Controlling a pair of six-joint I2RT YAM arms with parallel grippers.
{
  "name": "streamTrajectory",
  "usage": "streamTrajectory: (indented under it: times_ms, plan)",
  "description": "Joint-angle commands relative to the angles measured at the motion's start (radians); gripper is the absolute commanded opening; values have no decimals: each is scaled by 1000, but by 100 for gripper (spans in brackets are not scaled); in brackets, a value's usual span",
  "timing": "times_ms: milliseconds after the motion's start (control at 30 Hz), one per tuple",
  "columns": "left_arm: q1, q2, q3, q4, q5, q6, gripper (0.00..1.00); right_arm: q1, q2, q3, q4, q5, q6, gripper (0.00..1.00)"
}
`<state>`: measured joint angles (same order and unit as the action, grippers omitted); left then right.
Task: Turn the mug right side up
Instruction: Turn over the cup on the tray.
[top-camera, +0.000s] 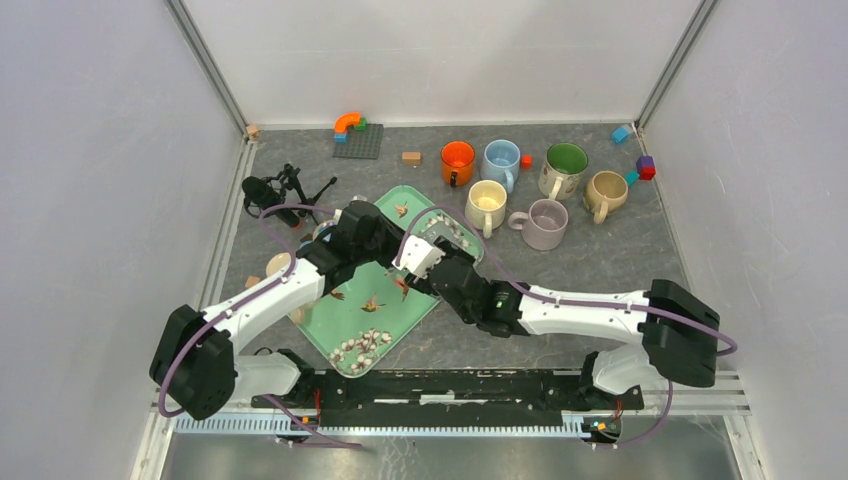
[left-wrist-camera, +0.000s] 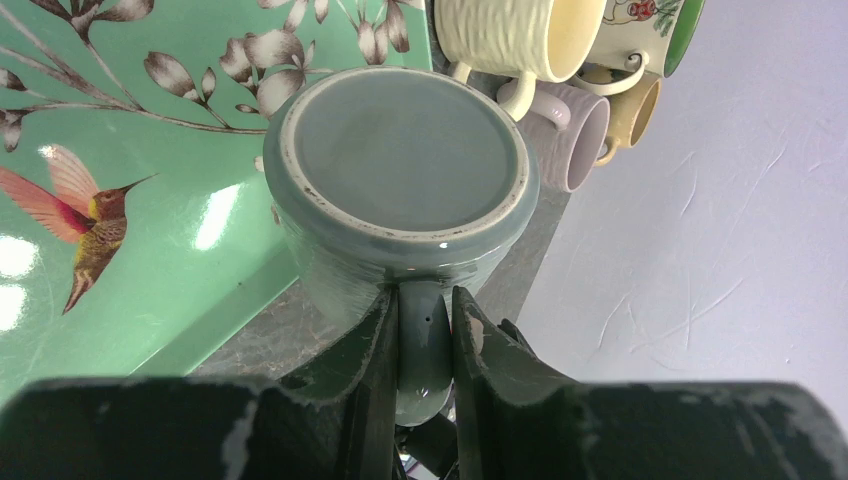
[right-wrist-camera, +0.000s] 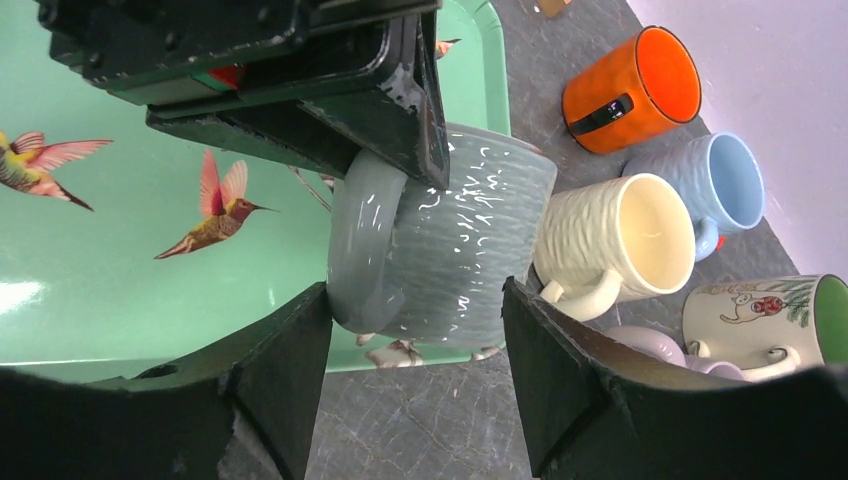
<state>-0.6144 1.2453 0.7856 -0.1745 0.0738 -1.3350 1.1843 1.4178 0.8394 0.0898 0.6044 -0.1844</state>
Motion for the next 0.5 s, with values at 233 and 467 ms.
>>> streamTrajectory:
  times_ms: [233, 467]
  plan:
    - [3, -37, 41, 132, 55, -58, 2, 2, 66, 20, 135, 118, -72, 57]
    - [3, -37, 41, 140, 73, -46, 2, 3, 55, 27, 149, 156, -93, 7]
